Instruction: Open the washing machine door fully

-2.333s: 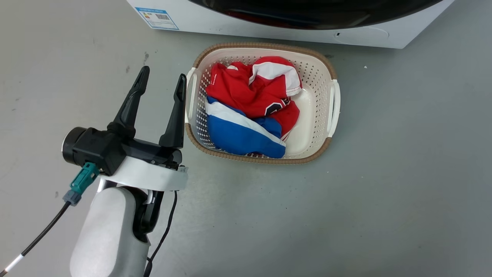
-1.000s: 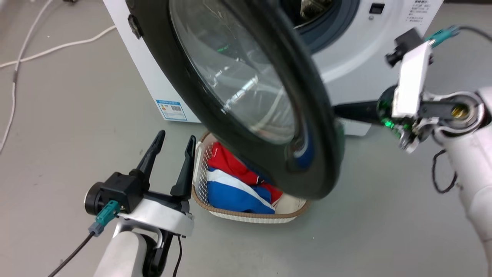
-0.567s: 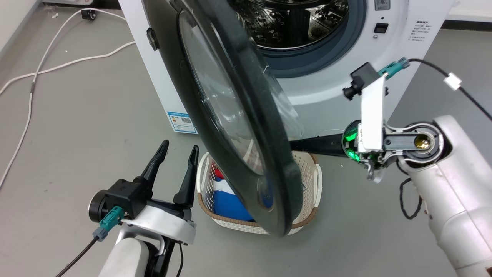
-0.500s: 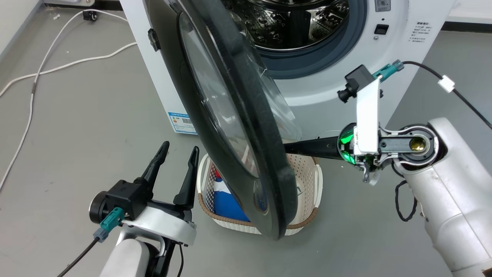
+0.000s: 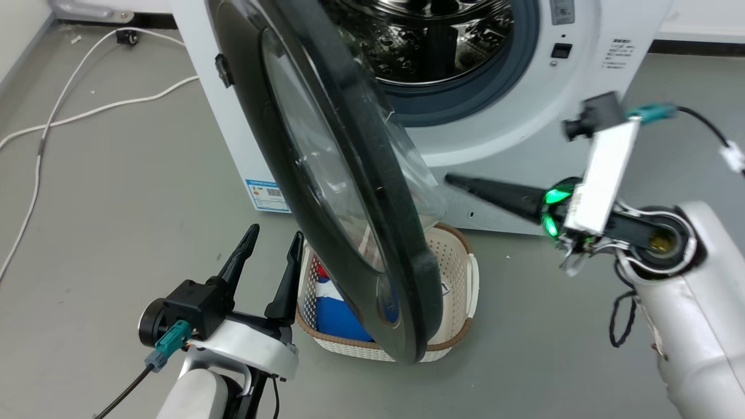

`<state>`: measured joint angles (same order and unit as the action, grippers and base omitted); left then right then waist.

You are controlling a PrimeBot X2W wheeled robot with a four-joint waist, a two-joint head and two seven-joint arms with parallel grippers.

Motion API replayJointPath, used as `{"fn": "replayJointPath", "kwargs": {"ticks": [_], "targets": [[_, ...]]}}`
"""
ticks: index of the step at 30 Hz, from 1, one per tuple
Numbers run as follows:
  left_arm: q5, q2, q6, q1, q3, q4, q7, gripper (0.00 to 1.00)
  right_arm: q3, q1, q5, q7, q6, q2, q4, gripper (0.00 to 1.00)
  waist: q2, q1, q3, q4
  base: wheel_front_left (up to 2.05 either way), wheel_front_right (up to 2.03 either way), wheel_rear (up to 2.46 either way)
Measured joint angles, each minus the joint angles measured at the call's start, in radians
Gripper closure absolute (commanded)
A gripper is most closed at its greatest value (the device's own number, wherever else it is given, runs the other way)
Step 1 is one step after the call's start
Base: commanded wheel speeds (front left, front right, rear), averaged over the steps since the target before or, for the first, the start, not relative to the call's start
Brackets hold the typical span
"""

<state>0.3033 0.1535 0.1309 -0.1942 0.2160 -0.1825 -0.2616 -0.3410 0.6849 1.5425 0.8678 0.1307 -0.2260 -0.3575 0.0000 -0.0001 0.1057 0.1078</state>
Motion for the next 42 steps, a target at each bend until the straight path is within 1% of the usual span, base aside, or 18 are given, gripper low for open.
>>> {"fn": "replayJointPath", "kwargs": {"ticks": [1,2,8,12,14,15,16,17,21,24,26,29,32,34,38,42], "targets": [[0.000,0.001,0.000,0.004,-0.002,-0.002,0.000,0.00,0.047,-0.037,-0.016,-0.087,0.000,-0.007,0.048,1.00,0.0000,0.0000,-0.004,-0.010,0.00,0.00,0.00],[0.000,0.001,0.000,0.004,-0.002,-0.002,0.000,0.00,0.047,-0.037,-0.016,-0.087,0.000,-0.007,0.048,1.00,0.0000,0.0000,-0.004,-0.010,0.00,0.00,0.00],[0.000,0.006,0.000,0.023,-0.019,-0.008,0.000,0.00,0.163,-0.208,-0.087,-0.317,0.000,-0.031,0.173,1.00,0.0000,0.0000,-0.026,-0.037,0.00,0.00,0.00],[0.001,0.011,0.000,0.041,-0.034,-0.009,0.000,0.00,0.229,-0.342,-0.144,-0.463,0.000,-0.036,0.229,1.00,0.0000,0.0000,-0.040,-0.052,0.00,0.00,0.00],[0.001,0.011,0.000,0.054,-0.042,-0.010,0.000,0.00,0.262,-0.411,-0.198,-0.550,0.000,-0.036,0.239,1.00,0.0000,0.0000,-0.048,-0.056,0.00,0.00,0.00],[0.001,0.010,0.000,0.063,-0.052,-0.010,0.000,0.00,0.303,-0.476,-0.216,-0.629,0.000,-0.018,0.243,0.76,0.0000,0.0000,-0.057,-0.058,0.00,0.00,0.00],[0.001,0.010,0.000,0.063,-0.052,-0.010,0.000,0.00,0.303,-0.476,-0.216,-0.629,0.000,-0.018,0.243,0.32,0.0000,0.0000,-0.057,-0.058,0.00,0.00,0.00],[0.001,0.009,0.000,0.068,-0.057,-0.008,0.000,0.00,0.318,-0.504,-0.232,-0.665,0.000,-0.008,0.244,0.00,0.0000,0.0000,-0.060,-0.060,0.00,0.00,0.00],[0.001,0.009,0.000,0.088,-0.065,-0.005,0.000,0.00,0.384,-0.597,-0.246,-0.769,0.000,0.028,0.256,0.00,0.0000,0.0000,-0.071,-0.063,0.00,0.00,0.00],[0.000,0.008,0.000,0.094,-0.066,-0.005,0.000,0.00,0.431,-0.649,-0.309,-0.844,0.000,0.023,0.271,0.00,0.0000,0.0000,-0.078,-0.061,0.00,0.00,0.00],[0.000,0.007,0.000,0.100,-0.070,-0.004,0.000,0.00,0.452,-0.671,-0.380,-0.894,0.000,0.016,0.289,0.00,0.0000,0.0000,-0.081,-0.061,0.00,0.00,0.00],[-0.002,0.005,0.000,0.105,-0.074,-0.004,0.000,0.00,0.472,-0.688,-0.563,-0.957,0.000,-0.014,0.302,0.00,0.0000,0.0000,-0.084,-0.065,0.00,0.00,0.00],[-0.003,0.003,0.000,0.105,-0.072,-0.005,0.000,0.00,0.499,-0.690,-0.753,-1.002,0.000,-0.012,0.327,0.00,0.0000,0.0000,-0.087,-0.068,0.00,0.00,0.00],[-0.004,0.003,0.000,0.105,-0.073,-0.006,0.000,0.00,0.517,-0.690,-0.909,-1.018,0.000,-0.007,0.349,0.00,0.0000,0.0000,-0.089,-0.068,0.00,0.00,0.00],[-0.007,0.004,0.000,0.105,-0.073,-0.008,0.000,0.00,0.533,-0.692,-1.150,-1.002,0.000,0.048,0.407,0.00,0.0000,0.0000,-0.096,-0.067,0.00,0.00,0.00],[-0.007,0.004,0.000,0.107,-0.078,-0.014,0.000,0.00,0.511,-0.721,-1.290,-0.971,0.000,0.105,0.459,0.00,0.0000,0.0000,-0.104,-0.065,0.00,0.00,0.00]]}}
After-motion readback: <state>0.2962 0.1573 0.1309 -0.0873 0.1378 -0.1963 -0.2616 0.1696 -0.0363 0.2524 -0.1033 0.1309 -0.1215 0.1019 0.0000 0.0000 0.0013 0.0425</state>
